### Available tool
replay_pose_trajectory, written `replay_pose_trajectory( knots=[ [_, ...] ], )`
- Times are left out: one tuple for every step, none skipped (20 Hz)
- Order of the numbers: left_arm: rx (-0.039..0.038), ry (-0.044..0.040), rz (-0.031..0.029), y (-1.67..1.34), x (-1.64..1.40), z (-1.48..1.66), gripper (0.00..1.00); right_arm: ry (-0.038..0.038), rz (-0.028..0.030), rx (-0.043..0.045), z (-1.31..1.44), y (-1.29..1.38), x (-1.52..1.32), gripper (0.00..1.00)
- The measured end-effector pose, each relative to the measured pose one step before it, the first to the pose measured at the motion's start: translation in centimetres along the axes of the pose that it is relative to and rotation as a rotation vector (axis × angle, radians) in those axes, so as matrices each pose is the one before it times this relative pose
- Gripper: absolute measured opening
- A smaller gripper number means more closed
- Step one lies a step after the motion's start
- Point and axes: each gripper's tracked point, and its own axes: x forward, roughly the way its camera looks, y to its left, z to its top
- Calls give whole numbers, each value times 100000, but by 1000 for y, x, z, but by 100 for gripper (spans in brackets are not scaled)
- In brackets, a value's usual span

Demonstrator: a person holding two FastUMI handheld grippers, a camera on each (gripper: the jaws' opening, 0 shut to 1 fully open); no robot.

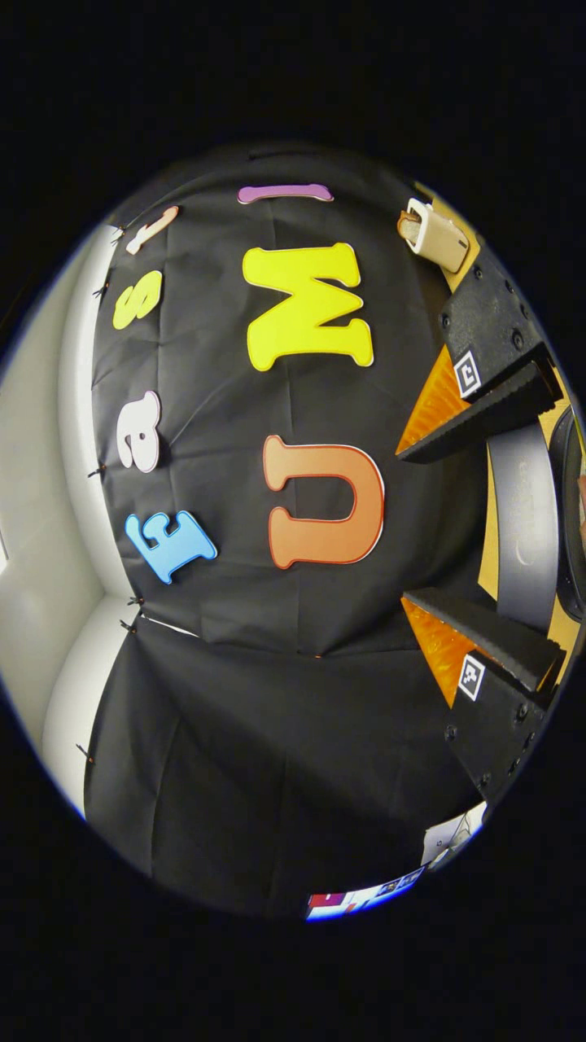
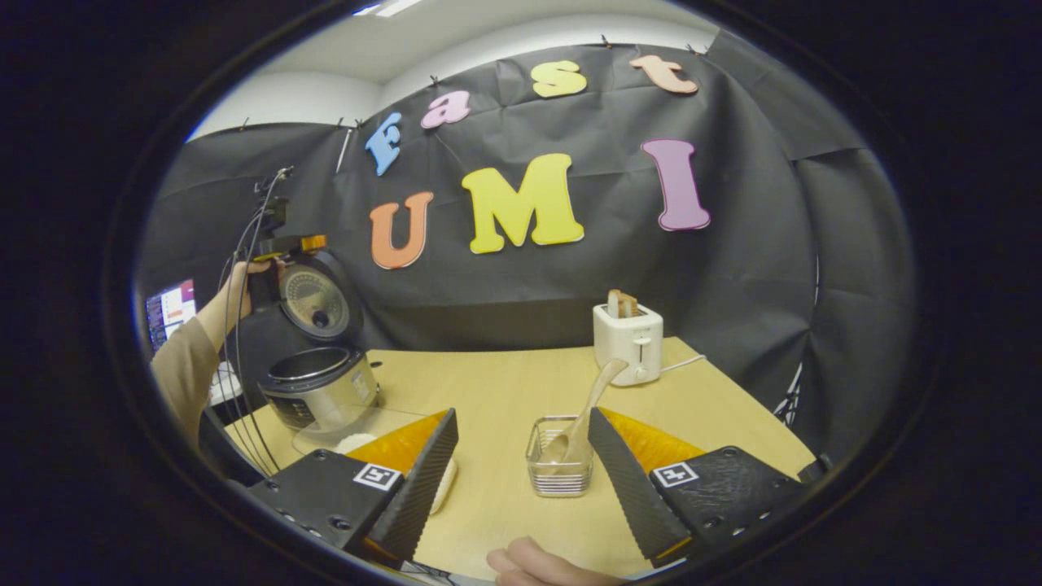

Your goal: Close the left gripper, press the button to open the rice cooker; take a wooden spoon from the chopstick holder with the right hand, scoop a spoonful of rice and pour it into the rice cooker, then put the wooden spoon back into the chopstick holder.

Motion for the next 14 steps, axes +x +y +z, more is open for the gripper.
replay_pose_trajectory(
  knots=[
    [-181, 1334, -714, -100, -672, -332, 98, 266, -34, 172, 14, -4, -247, 96],
    [-97, 742, -463, -145, -791, -337, 98, 270, -197, 16, -113, 51, -135, 96],
    [431, 497, -562, -192, -805, -206, 100, 448, -393, -90, -79, 29, -108, 96],
    [288, 147, -517, -162, -854, -383, 98, 180, -33, 58, -39, 39, -204, 96],
    [-149, 364, -307, -140, -882, -332, 97, 209, 60, -49, 1, 191, -72, 96],
    [-268, 938, -483, -118, -937, -583, 98, 325, -218, -291, -91, -25, -48, 96],
    [-163, 906, -329, -239, -904, -592, 98, 79, -598, -190, 11, 2, -235, 96],
    [16, 1054, -130, -219, -957, -747, 98, -304, -283, -120, 20, 136, -90, 96],
    [-54, 628, -74, -101, -911, -700, 98, -247, 64, -316, -30, 195, -133, 96],
    [132, 668, -55, -125, -854, -749, 98, -134, 125, -267, -7, 159, 74, 96],
    [205, 82, -388, -212, -778, -690, 98, 115, 137, -112, -92, 166, -17, 96],
    [-17, 495, -354, -223, -725, -930, 98, 497, 79, 76, -245, 195, 62, 96],
    [90, 200, -531, -191, -705, -799, 98, 798, 127, -28, -246, 134, -33, 96],
    [261, 113, -655, -175, -565, -787, 98, 973, 349, -118, -348, 218, 208, 96]
  ],
)
